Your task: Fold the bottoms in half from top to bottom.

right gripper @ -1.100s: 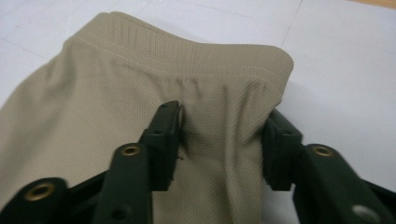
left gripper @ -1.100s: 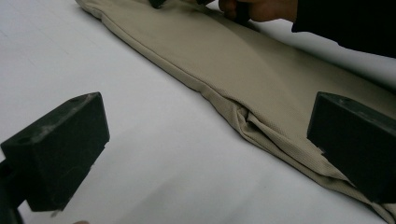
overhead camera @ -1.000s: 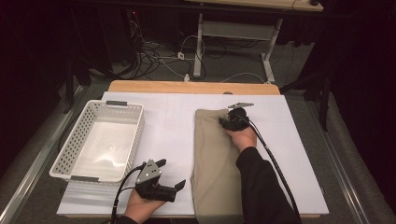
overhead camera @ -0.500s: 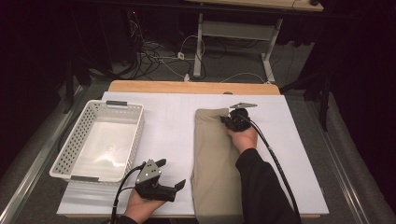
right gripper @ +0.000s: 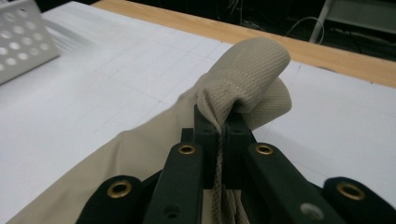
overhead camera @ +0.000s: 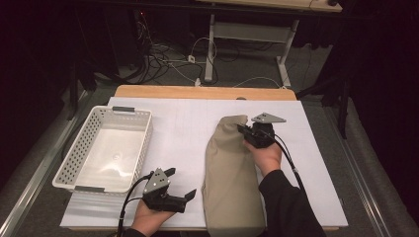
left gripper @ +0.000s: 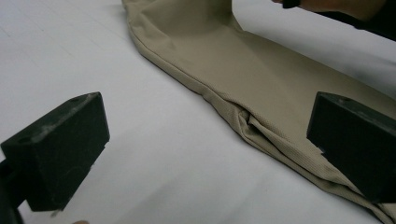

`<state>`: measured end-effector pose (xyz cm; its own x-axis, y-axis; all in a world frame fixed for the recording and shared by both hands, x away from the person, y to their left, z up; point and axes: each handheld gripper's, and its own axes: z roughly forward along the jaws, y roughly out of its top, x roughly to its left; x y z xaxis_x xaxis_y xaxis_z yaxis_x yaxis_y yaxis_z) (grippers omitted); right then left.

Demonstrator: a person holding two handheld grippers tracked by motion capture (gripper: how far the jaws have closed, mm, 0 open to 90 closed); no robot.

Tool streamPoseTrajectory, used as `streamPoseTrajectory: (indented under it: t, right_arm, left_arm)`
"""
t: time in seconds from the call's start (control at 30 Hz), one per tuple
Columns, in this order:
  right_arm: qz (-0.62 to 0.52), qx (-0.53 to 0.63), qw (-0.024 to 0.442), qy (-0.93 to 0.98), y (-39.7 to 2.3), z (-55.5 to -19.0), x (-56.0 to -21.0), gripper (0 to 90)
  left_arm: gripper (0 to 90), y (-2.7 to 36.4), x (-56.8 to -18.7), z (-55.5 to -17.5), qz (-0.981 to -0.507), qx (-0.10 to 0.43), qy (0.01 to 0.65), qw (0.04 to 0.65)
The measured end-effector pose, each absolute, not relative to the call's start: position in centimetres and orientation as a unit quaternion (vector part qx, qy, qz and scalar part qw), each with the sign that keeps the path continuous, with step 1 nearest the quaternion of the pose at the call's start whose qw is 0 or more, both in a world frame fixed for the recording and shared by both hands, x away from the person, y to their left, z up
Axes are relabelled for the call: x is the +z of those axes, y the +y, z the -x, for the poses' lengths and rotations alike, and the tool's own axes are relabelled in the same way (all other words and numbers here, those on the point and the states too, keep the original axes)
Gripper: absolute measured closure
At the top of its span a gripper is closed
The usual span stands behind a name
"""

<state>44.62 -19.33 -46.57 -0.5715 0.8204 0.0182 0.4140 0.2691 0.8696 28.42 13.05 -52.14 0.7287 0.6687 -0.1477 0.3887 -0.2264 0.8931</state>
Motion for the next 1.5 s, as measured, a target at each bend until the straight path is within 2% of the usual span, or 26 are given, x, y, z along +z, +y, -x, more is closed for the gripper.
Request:
streamPoseTrajectory:
  t: [0.27,0.53,0.93,1.2,1.5]
  right_arm:
    - [-0.37,0.466,0.239,0.767,-19.9,-39.6,-45.8,89.0]
    - [-0.349,0.492,0.226,0.765,-20.8,-34.8,-46.7,89.0]
    - [-0.344,0.501,0.209,0.767,-22.0,-32.5,-48.3,88.9]
    - [-0.344,0.503,0.182,0.772,-22.8,-29.7,-49.6,88.8]
    - [-0.343,0.465,0.173,0.798,-24.0,-27.5,-50.9,88.0]
  left_arm:
    - [0.0,13.0,-52.1,-28.5,-0.772,0.136,0.344,0.517]
    - [0.0,13.1,-52.2,-28.5,-0.769,0.135,0.346,0.52]
    - [0.0,13.1,-52.1,-28.5,-0.772,0.132,0.342,0.52]
    - [0.0,13.0,-52.1,-28.7,-0.778,0.126,0.342,0.512]
    - [0.0,12.9,-52.1,-28.6,-0.777,0.134,0.348,0.507]
